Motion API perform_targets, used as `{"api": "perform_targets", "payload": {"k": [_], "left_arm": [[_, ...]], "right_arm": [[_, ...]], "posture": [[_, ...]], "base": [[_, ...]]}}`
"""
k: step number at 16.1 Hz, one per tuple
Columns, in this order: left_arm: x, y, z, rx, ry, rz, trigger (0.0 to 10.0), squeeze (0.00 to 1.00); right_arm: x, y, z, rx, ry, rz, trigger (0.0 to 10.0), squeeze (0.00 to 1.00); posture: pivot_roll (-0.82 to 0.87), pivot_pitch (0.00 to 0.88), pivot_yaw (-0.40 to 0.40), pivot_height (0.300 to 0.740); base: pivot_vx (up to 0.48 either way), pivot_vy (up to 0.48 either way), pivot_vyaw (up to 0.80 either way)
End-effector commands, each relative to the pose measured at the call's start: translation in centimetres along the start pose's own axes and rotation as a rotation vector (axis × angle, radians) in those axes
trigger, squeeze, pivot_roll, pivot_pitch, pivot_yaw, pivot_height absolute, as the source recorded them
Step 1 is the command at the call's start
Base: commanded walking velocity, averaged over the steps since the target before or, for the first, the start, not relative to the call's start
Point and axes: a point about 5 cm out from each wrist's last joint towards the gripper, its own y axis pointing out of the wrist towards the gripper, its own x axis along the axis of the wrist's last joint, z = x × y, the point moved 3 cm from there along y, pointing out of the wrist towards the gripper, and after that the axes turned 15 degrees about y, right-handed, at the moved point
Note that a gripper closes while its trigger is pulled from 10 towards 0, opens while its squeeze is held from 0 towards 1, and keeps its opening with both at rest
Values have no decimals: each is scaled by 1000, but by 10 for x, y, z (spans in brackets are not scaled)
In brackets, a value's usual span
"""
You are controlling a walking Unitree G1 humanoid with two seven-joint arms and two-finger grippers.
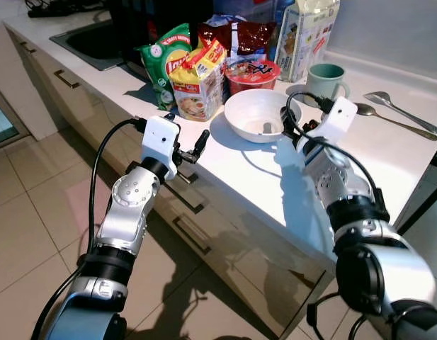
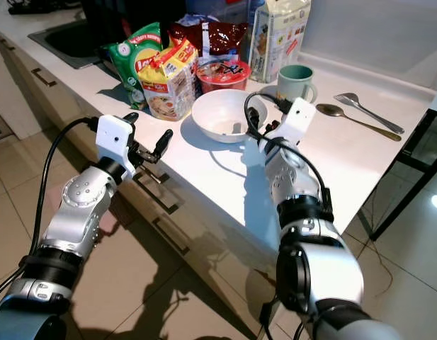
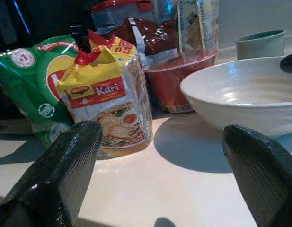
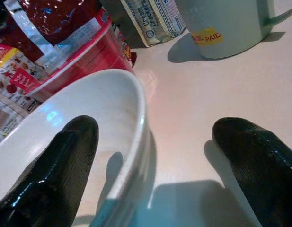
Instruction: Setting the table
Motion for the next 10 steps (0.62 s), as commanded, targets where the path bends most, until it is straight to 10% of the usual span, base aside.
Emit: {"api": "perform_targets", "payload": {"k": [1, 7, 9, 10], "left_arm": [[-2, -4, 7, 21, -3, 11, 10000, 0], [-2, -6, 6, 26, -6, 20, 10000, 0], [-2, -6, 6, 26, -7, 21, 10000, 0], [-2, -6, 6, 26, -8, 21, 10000, 0]], "right_arm": [[-13, 0, -5, -31, -36, 54, 10000, 0], [-15, 1, -2, -24, -86, 54, 10000, 0], [-15, 1, -3, -28, -105, 42, 0, 0], [-15, 1, -4, -31, -112, 40, 0, 0]], "posture": [[8, 17, 83, 740], [10, 22, 78, 740], [9, 24, 79, 740], [9, 25, 78, 740]], "base": [[0, 0, 0], [0, 0, 0], [0, 0, 0], [0, 0, 0]]}}
